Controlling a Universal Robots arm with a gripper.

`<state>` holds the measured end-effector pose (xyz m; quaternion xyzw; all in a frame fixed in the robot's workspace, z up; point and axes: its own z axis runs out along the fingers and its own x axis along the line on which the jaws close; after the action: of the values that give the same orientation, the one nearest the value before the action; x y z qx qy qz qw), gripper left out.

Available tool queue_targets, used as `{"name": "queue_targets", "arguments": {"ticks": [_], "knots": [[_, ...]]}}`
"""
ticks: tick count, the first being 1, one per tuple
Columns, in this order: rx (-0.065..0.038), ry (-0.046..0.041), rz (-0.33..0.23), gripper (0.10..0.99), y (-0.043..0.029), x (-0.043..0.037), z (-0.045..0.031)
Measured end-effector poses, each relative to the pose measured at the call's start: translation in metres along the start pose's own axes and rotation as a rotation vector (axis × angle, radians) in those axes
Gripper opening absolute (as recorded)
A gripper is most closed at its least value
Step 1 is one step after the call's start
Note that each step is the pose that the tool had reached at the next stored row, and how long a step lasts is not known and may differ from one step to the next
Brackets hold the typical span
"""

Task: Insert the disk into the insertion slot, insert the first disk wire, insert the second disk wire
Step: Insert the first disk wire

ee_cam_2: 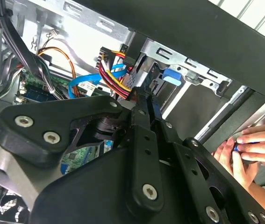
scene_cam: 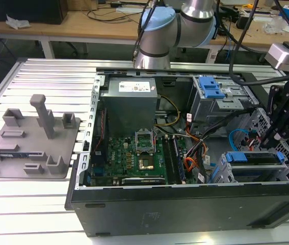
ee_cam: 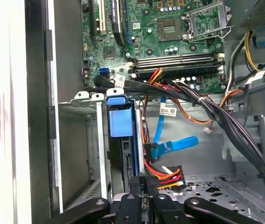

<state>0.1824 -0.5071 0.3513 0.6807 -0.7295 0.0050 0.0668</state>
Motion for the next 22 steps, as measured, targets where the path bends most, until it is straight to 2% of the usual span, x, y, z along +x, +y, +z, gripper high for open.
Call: {"name": "queue_targets", "arguments": {"ticks": [1, 2, 3, 4, 8, 14, 22], "knots": [[0.001, 0.0004, -0.003, 0.161, 0.0003, 0.0007, 0.0000], [0.006, 0.0004, -0.007, 0.161, 0.0007, 0.0010, 0.0001], [0.015, 0.0004, -0.014, 0.161, 0.0010, 0.0011, 0.0002], [0.018, 0.0006, -0.019, 0.161, 0.0016, 0.0012, 0.0002], [0.019, 0.0010, -0.022, 0.161, 0.0017, 0.0012, 0.0002], [0.027, 0.0005, -0.021, 0.161, 0.0027, 0.0011, 0.0013], [0.027, 0.0004, -0.021, 0.161, 0.0025, 0.0044, 0.0018]]}}
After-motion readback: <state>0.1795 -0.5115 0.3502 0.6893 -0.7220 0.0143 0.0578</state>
